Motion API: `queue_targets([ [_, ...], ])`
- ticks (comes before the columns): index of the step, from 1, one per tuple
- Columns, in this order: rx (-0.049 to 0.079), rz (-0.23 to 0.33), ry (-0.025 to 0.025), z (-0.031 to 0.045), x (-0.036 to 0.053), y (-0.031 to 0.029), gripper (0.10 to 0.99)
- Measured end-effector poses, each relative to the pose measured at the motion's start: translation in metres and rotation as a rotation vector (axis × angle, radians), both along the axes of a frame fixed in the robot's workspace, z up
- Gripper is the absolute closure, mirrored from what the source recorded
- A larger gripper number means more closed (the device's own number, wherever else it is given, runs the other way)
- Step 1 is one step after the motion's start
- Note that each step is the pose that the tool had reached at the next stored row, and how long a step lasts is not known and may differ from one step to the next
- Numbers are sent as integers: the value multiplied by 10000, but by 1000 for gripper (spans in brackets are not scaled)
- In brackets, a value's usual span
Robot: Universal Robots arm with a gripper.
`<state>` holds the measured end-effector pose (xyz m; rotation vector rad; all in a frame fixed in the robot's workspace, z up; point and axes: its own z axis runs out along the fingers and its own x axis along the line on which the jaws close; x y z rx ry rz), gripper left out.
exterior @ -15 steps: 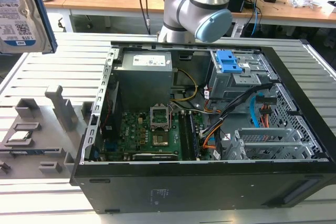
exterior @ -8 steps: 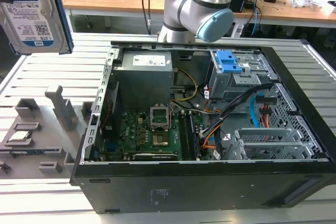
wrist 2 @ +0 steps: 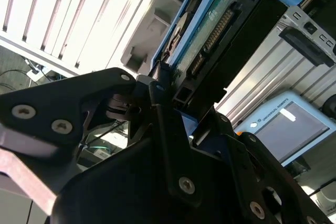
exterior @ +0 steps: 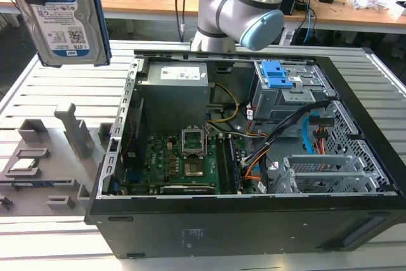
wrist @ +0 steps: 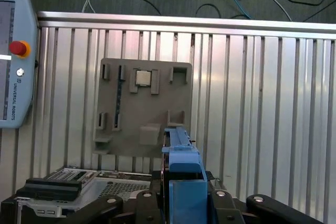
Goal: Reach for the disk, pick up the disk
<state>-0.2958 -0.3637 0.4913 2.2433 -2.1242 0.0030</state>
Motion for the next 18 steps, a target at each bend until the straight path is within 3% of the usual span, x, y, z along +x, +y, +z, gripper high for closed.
queue_targets([
  [13, 0, 0, 8, 0, 472, 0, 718],
  [16, 0, -1, 12, 0, 677, 0, 718],
  [18, 0, 1, 13, 0, 767, 0, 718],
])
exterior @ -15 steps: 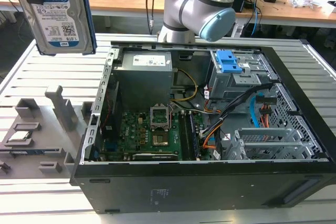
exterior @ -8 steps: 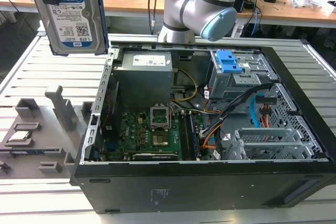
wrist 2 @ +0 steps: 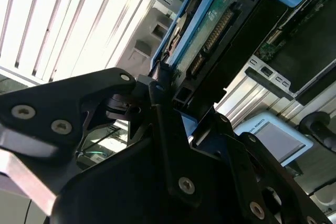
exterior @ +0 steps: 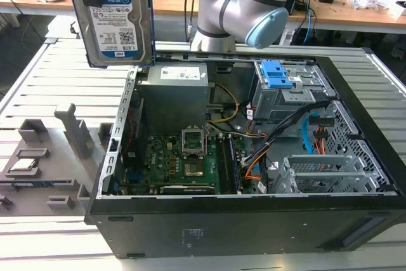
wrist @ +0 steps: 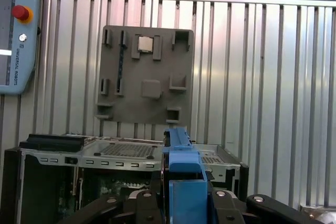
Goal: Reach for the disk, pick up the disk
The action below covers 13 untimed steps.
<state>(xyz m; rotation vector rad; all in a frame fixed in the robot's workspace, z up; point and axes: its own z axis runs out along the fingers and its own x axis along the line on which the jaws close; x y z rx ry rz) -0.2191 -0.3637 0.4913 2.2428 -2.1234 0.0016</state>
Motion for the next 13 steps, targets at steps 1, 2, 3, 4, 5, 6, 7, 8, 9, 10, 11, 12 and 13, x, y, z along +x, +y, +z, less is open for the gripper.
queue_targets([
  [1, 0, 0, 0, 0, 48, 0, 718],
  [2, 0, -2, 2, 0, 113, 1, 718],
  [3, 0, 1, 4, 0, 203, 0, 718],
  [4, 0, -1, 5, 0, 242, 1, 718],
  [5, 0, -2, 6, 0, 290, 1, 718],
  [6, -1, -1, 7, 0, 338, 1, 718],
  [7, 0, 1, 7, 0, 373, 1, 718],
  [8, 0, 0, 8, 0, 437, 1, 718],
  [9, 1, -2, 9, 0, 472, 1, 718],
  [10, 0, -1, 10, 0, 508, 1, 718],
  [11, 0, 1, 10, 0, 534, 1, 718],
  [12, 0, 0, 11, 0, 572, 1, 718],
  [13, -1, -2, 12, 1, 623, 2, 718],
])
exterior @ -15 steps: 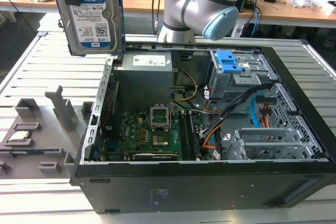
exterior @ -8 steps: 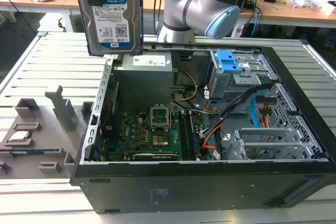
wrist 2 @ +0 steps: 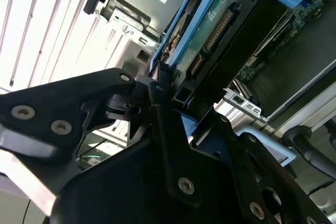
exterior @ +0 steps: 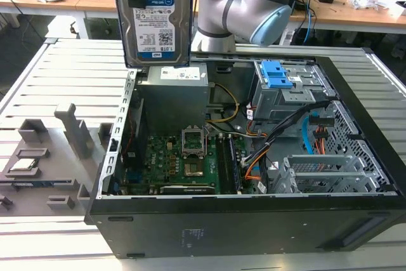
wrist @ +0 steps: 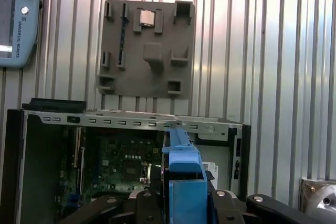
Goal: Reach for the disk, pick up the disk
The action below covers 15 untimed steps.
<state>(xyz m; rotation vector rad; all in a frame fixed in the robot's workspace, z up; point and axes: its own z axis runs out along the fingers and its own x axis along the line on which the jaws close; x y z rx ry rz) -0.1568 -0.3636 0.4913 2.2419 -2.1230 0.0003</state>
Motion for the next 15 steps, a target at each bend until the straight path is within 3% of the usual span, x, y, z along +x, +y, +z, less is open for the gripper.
queue_targets([
  [4, 1, 3, 3, 0, 218, 0, 718],
  [9, 0, 2, 7, 0, 427, 0, 718],
  [15, 1, 3, 13, 0, 781, 1, 718],
])
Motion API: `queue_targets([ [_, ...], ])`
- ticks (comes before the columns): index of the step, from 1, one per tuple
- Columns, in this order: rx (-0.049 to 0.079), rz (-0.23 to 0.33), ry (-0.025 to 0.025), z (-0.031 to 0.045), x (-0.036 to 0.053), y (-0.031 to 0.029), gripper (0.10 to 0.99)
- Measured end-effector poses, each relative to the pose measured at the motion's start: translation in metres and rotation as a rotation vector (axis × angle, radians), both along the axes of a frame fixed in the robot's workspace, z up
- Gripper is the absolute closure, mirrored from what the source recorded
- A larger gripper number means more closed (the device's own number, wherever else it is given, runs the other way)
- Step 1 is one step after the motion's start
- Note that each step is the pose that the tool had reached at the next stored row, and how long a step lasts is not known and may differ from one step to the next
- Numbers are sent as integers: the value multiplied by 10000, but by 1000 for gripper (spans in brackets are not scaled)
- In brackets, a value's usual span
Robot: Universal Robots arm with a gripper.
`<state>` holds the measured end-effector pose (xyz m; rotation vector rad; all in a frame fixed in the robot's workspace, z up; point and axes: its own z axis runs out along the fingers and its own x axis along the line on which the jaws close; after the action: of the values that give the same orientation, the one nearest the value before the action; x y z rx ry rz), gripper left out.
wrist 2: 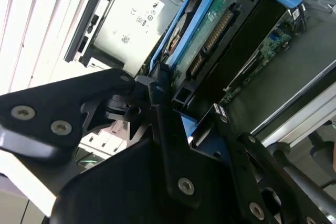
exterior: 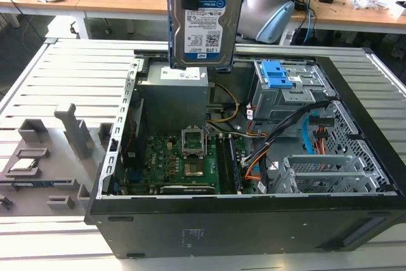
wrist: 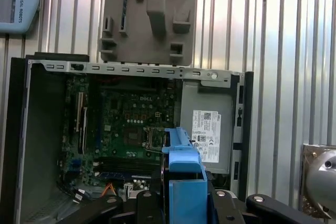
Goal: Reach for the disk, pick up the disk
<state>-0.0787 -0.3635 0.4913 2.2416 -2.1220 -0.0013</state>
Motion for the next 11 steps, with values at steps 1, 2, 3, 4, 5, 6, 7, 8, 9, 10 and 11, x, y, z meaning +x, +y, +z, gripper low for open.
queue_targets([
  [1, 0, -3, 1, 0, 62, 0, 718],
  [2, 0, -1, 2, 0, 114, 0, 718],
  [3, 0, -2, 3, 0, 148, 0, 718],
  [4, -1, -3, 4, 0, 192, 1, 718],
  [5, -1, -1, 5, 0, 234, 1, 718],
  [6, 0, -2, 6, 0, 303, 1, 718],
  [7, -1, -2, 7, 0, 346, 1, 718],
  [8, -1, 0, 7, 0, 378, 1, 718],
  [9, -1, -2, 8, 0, 422, 1, 718],
  [10, 0, -2, 9, 0, 460, 1, 718],
  [11, 0, -2, 10, 0, 519, 1, 718],
])
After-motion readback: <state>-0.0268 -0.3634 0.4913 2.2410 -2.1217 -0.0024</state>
